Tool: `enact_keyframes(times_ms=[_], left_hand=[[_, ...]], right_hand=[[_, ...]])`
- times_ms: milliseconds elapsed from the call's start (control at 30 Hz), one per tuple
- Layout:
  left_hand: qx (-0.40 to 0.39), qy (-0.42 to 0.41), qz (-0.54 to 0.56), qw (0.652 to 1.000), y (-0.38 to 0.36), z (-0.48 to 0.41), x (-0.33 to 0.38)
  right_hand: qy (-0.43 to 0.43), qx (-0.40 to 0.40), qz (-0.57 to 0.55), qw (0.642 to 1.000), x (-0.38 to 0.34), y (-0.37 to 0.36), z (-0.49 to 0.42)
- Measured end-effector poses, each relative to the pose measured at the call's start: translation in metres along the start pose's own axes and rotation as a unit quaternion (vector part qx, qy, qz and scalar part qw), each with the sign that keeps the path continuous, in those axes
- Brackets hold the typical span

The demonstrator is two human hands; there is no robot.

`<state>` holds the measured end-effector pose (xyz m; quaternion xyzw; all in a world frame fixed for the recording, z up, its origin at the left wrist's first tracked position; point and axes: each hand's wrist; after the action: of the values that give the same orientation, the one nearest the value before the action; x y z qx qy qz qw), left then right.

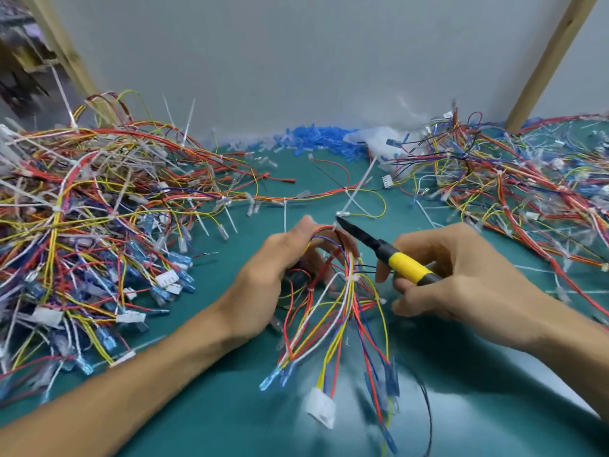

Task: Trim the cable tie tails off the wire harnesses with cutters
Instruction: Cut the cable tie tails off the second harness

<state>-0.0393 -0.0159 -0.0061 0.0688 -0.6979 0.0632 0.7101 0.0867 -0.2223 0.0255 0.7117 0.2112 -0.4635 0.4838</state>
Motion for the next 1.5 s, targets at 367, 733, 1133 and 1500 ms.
enact_keyframes(times_ms=[367, 733, 1133, 1500], left_hand=[[0.028, -0.081, -0.025, 0.996, 0.007, -0.009, -0.007], [0.081, -0.111, -0.085, 0.987, 0.008, -0.008, -0.008], [0.117, -0.138, -0.129, 0.975, 0.003, -0.006, -0.008], [0.135, -0.204, -0.251, 0.937, -0.005, 0.005, -0.002]], right_hand=[[0.019, 0.079, 0.098, 0.992, 0.004, -0.002, 0.001], [0.027, 0.085, 0.090, 0.992, 0.006, 0.000, -0.002], [0.077, 0.047, 0.217, 0.972, 0.003, -0.001, 0.002], [0.107, 0.028, 0.207, 0.972, 0.002, -0.011, 0.003]])
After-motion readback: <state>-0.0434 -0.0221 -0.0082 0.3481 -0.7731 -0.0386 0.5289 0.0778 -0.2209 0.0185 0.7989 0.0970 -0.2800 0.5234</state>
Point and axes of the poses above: each hand's wrist, its own z-axis away from the middle knuckle, its own y-axis out of the back of the hand, x = y × z, and after that the axes turned 7 degrees about y, right-handed
